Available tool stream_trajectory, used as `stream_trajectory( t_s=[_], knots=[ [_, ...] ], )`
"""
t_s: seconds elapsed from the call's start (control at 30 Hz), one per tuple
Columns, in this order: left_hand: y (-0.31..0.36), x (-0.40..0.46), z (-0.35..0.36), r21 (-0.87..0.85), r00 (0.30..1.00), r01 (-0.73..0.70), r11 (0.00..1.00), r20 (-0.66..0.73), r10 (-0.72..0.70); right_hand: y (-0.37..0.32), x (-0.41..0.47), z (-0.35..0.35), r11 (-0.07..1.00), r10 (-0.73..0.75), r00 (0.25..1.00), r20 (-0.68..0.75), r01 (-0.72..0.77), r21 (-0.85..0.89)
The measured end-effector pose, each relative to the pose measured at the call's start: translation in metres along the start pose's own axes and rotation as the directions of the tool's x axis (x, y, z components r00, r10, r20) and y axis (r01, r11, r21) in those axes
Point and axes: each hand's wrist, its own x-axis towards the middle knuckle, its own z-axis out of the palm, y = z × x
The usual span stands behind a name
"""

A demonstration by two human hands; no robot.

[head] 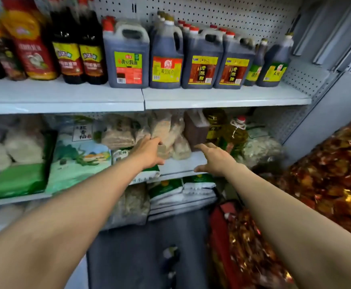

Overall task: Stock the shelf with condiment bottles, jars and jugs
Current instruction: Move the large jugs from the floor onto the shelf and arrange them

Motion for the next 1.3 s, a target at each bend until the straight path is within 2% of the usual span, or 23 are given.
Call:
stream_trajectory(
  t_s=[0.13, 0.3, 0.5, 0.63, 0.73, 0.93, 1.1, 1.2, 1.3],
  knots=[
    [-0.017, -0.014, 0.049, -0.017, 0.996, 0.074, 0.997, 0.050, -0.073, 0.012, -0.006, 0.053, 0.997, -0.017, 0.996, 0.083, 0.011, 0.070],
    [-0.031, -0.032, 0.137, -0.063, 0.963, 0.192, 0.979, 0.207, -0.175, 0.043, -0.019, 0.142, 0.985, -0.006, 0.968, 0.250, -0.037, 0.168],
    [-0.062, -0.062, 0.255, -0.087, 0.859, 0.361, 0.928, 0.419, -0.295, 0.083, -0.036, 0.279, 0.954, 0.069, 0.872, 0.484, -0.200, 0.225],
    [-0.089, -0.093, 0.322, -0.096, 0.797, 0.439, 0.893, 0.500, -0.338, 0.094, -0.058, 0.364, 0.909, 0.106, 0.822, 0.559, -0.309, 0.281],
    [-0.111, -0.112, 0.358, -0.069, 0.751, 0.466, 0.882, 0.558, -0.353, 0.090, -0.081, 0.418, 0.894, 0.159, 0.815, 0.557, -0.358, 0.268],
    [-0.153, -0.129, 0.414, -0.038, 0.714, 0.396, 0.917, 0.641, -0.282, 0.070, -0.128, 0.502, 0.834, 0.226, 0.789, 0.572, -0.460, 0.306],
    [-0.197, -0.146, 0.472, -0.054, 0.711, 0.297, 0.953, 0.679, -0.183, 0.041, -0.169, 0.584, 0.691, 0.366, 0.767, 0.527, -0.603, 0.398],
    [-0.224, -0.159, 0.512, -0.071, 0.718, 0.301, 0.951, 0.673, -0.177, 0.026, -0.186, 0.635, 0.604, 0.436, 0.756, 0.489, -0.648, 0.463],
    [-0.252, -0.168, 0.563, -0.182, 0.761, 0.348, 0.920, 0.628, -0.164, 0.020, -0.190, 0.690, 0.463, 0.525, 0.741, 0.419, -0.662, 0.590]
  ],
)
